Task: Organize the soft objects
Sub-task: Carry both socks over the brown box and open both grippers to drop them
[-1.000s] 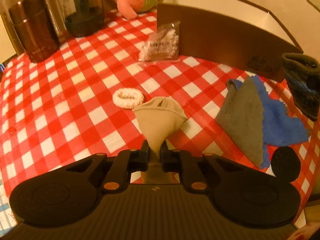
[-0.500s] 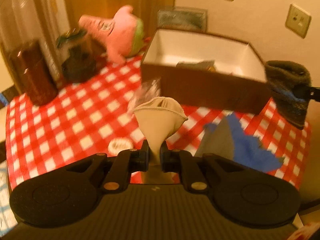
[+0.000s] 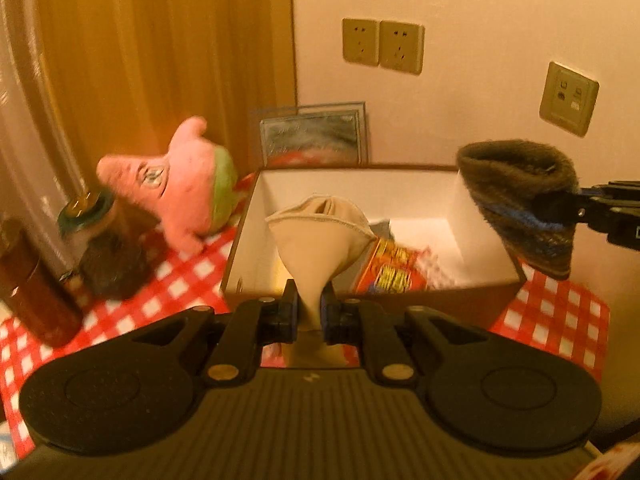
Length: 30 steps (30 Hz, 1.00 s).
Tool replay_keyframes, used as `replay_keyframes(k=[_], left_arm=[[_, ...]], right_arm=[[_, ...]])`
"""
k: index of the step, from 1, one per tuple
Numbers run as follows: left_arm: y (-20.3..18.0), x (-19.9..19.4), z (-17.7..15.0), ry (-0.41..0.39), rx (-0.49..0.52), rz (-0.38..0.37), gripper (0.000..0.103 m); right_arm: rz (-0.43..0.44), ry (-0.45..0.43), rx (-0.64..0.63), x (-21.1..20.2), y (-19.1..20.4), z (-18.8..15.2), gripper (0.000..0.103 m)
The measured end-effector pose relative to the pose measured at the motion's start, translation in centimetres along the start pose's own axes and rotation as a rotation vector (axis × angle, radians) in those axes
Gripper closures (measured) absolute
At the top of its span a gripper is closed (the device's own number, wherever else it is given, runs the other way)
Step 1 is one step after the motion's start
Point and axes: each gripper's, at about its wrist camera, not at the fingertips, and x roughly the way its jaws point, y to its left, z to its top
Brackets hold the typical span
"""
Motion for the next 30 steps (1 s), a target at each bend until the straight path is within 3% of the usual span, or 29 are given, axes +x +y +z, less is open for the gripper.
replay_keyframes(k=[13, 27, 30], left_arm=[[-1.4, 8.3, 6.2, 0.045, 0.056, -0.029, 0.094], [-2.4, 18.2, 8.6, 0.134, 0.095, -0.028, 0.093], [-2.4, 19.4, 9.0, 0.134, 0.096, -0.036, 0.085]], right_arm=[[-0.047, 0.011, -0.037, 7.3, -4.4, 3.5, 0.089], [-0.090, 0.092, -0.038, 14.1, -8.6, 3.3, 0.089], [-0.095, 0.100, -0.033, 15.2, -9.3, 3.3, 0.089]])
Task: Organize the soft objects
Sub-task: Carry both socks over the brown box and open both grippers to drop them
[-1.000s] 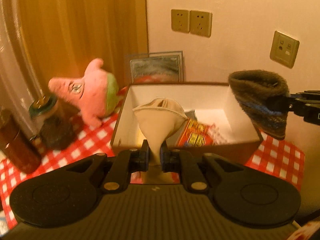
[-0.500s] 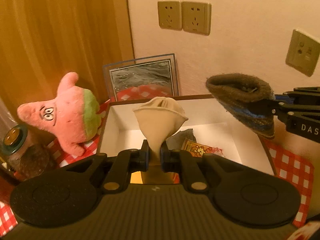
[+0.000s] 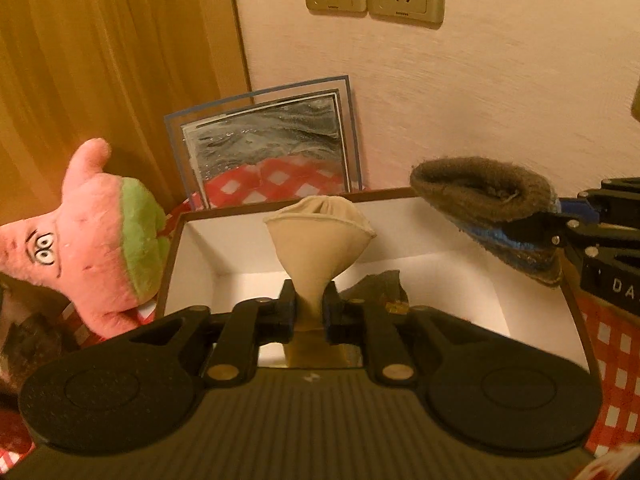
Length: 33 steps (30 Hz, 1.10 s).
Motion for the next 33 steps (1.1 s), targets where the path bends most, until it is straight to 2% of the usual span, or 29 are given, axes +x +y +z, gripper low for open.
replay_keyframes(k=[2, 5, 11, 24, 28, 31, 32, 33], left_arm=[[0.0, 0.5, 0.3, -0.012, 0.003, 0.001, 0.072], [0.1, 0.9, 0.7, -0.025, 0.015, 0.013, 0.065], [1.2, 1.7, 0.7, -0.004, 0.004, 0.022, 0.062], [3.3, 1.4, -0.7, 0.045, -0.019, 0.026, 0.061], [3.5, 1.0, -0.9, 0.045, -0.023, 0.025, 0.056], [3.5, 0.6, -1.2, 0.048, -0.030, 0.021, 0.051], [3.5, 0.4, -1.3, 0.048, -0.032, 0.019, 0.051], [3.5, 0.2, -1.4, 0.048, -0.031, 0.017, 0.051]], right_arm=[[-0.002, 0.005, 0.001, 0.6, -0.3, 0.1, 0.089], [-0.008, 0.011, 0.002, 1.2, -0.7, 0.1, 0.089], [-0.014, 0.024, 0.000, 1.8, -1.2, 0.1, 0.089], [-0.037, 0.030, -0.009, 3.1, -1.4, 0.2, 0.089], [-0.056, 0.030, -0.005, 3.2, -1.3, 0.5, 0.087], [-0.083, 0.017, -0.010, 3.1, -1.3, 0.5, 0.057], [-0.091, 0.003, -0.006, 2.9, -1.3, 0.5, 0.042], [-0.099, -0.014, 0.000, 2.6, -1.4, 0.5, 0.036]])
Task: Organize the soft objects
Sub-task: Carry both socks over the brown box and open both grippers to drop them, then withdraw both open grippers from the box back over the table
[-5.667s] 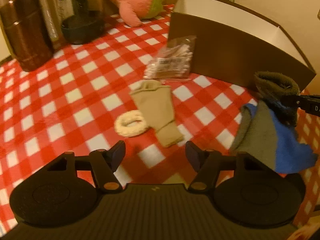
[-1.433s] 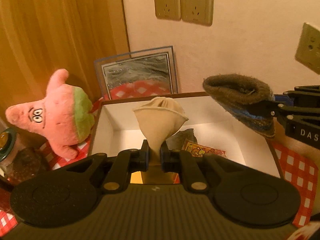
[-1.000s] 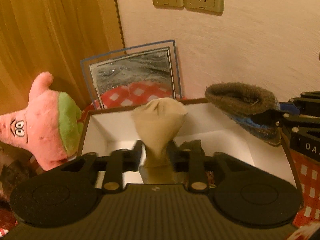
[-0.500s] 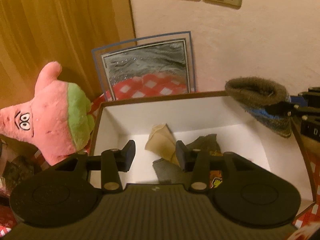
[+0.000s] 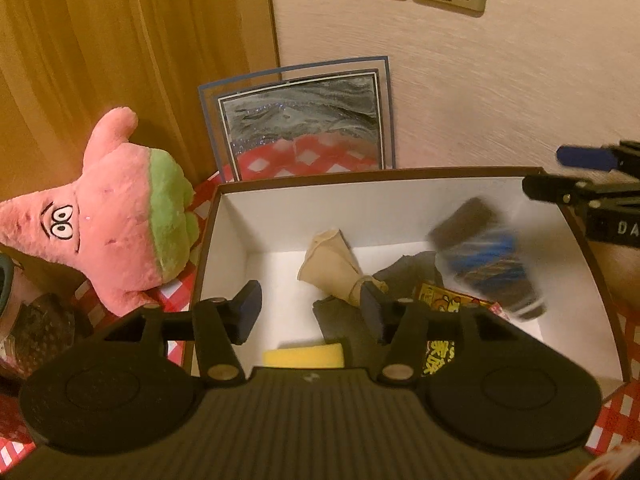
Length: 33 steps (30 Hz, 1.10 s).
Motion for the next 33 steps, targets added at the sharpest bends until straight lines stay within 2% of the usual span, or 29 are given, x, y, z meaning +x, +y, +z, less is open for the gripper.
replay_keyframes(k=[15, 33], left_arm=[[0.3, -3.9, -1.8, 0.005, -0.025, -0.016, 0.047], [-0.1, -10.8, -6.1, -0.018, -0.077, -0.034, 0.047]], right_arm=[[0.044, 0.050, 0.095, -4.5, -0.2, -1.3, 0.033], [0.106, 0.061, 0.145, -11.4, 1.6, -3.4, 0.033]])
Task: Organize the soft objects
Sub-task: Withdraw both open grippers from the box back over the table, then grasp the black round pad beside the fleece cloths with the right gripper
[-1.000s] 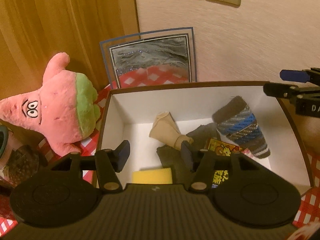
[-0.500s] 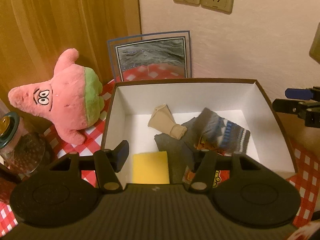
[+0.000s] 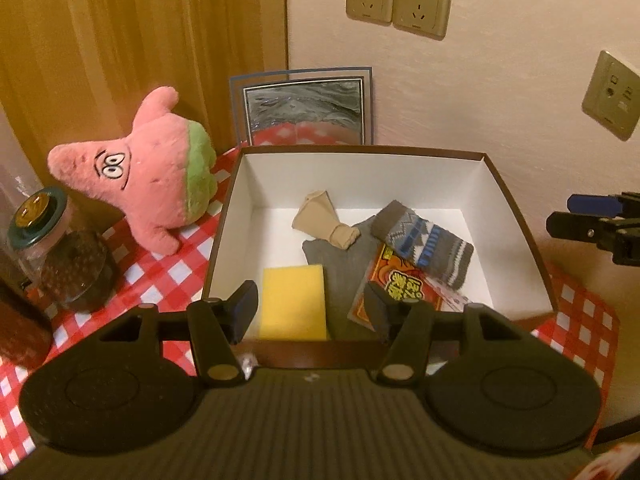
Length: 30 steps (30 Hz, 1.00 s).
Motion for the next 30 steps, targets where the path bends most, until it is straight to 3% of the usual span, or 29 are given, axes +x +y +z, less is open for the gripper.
replay_keyframes(k=[17, 30], left_arm=[[-0.7, -5.8, -7.1, 0.038, -0.048, 0.023, 0.044], [-0.1, -8.6, -12.9, 0.075, -0.107, 0.060, 0.044]], right_arm=[[-0.005, 0.036, 0.040, -5.2, 3.1, -4.9, 0.033], [0.023, 0.136, 0.034, -7.1, 6.6, -10.3, 0.033]])
